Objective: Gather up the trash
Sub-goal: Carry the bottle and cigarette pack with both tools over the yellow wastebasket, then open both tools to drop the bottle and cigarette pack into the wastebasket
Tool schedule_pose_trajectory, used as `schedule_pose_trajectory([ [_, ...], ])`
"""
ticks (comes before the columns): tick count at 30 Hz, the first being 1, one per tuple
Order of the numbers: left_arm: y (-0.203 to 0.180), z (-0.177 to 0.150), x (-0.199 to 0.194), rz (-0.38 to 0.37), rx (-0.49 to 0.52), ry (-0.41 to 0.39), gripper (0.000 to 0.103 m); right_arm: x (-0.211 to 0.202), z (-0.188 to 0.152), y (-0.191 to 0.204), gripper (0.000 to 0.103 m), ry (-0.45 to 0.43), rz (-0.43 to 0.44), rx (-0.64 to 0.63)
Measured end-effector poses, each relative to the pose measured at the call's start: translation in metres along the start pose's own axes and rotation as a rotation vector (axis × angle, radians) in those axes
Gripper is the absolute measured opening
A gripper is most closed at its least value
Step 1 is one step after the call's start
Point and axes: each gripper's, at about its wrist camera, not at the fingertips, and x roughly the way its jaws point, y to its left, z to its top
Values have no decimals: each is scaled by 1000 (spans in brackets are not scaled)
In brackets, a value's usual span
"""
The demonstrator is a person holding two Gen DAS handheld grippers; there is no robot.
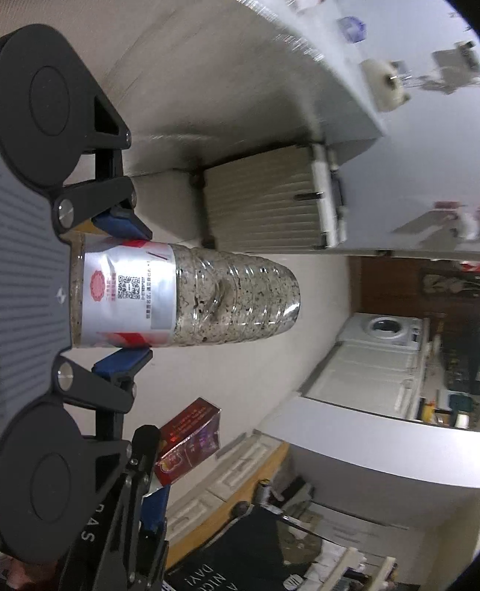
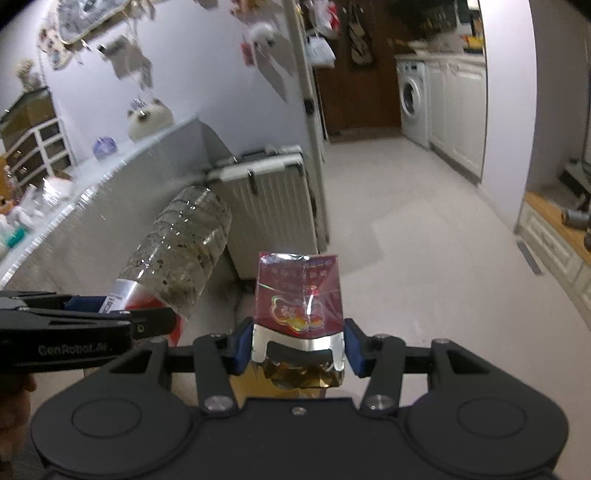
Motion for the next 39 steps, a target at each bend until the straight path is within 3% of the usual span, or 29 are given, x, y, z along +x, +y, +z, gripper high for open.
schedule_pose_trajectory([
  [10, 19, -31, 99, 1, -49, 180, 62, 85, -40, -19, 51, 150, -31, 65],
  [21, 71, -67, 192, -1, -157, 359, 62, 183, -79, 2, 51, 307, -25, 86],
  [33, 125, -108, 286, 2, -299, 582, 63, 262, -105, 13, 51, 430, -33, 119],
  [39, 141, -107, 311, 8, -347, 580, 65, 291, -110, 12, 51, 462, -36, 148],
])
